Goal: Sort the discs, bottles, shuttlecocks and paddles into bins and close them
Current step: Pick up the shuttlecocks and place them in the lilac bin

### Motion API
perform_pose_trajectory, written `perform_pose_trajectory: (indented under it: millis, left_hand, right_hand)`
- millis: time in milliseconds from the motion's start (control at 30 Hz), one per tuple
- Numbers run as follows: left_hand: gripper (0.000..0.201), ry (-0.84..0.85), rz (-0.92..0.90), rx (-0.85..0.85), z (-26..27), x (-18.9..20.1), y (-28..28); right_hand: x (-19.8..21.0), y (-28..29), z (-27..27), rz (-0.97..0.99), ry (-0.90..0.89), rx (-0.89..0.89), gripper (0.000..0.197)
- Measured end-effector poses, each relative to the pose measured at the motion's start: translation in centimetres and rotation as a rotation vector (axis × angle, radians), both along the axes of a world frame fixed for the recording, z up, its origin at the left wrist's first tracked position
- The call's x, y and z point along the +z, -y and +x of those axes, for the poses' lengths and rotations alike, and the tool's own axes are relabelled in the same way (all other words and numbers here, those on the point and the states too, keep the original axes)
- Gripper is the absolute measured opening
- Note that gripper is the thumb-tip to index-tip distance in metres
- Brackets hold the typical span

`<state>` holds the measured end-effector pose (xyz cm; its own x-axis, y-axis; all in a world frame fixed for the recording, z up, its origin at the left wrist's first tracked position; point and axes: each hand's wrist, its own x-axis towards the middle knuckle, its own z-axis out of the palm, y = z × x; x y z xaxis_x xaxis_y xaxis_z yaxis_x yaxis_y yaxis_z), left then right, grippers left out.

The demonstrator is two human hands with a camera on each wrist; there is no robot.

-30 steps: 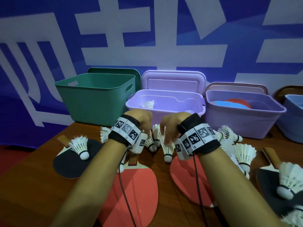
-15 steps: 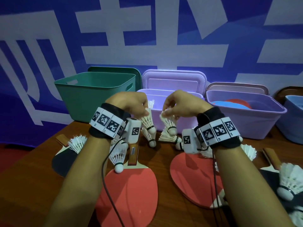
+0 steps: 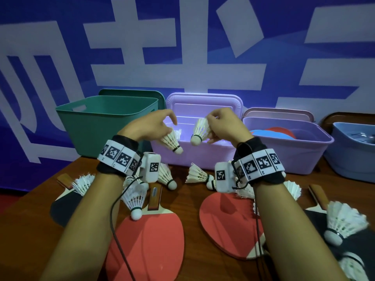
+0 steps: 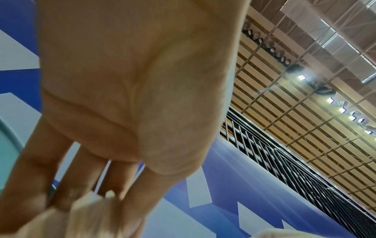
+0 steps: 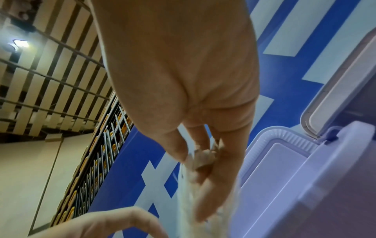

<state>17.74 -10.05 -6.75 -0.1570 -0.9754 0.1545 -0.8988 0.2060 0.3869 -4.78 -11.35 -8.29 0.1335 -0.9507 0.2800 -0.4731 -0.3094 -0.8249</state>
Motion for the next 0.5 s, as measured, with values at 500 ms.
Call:
perform_pose_trajectory:
  millis: [500]
  left_hand:
    - [0.078,-0.133,-0.124,-0.04,-1.4,-2.3,1.9]
  right_hand:
    - [-0.7,0.9,-1.1,-0.217,0.09,-0.088,0.042]
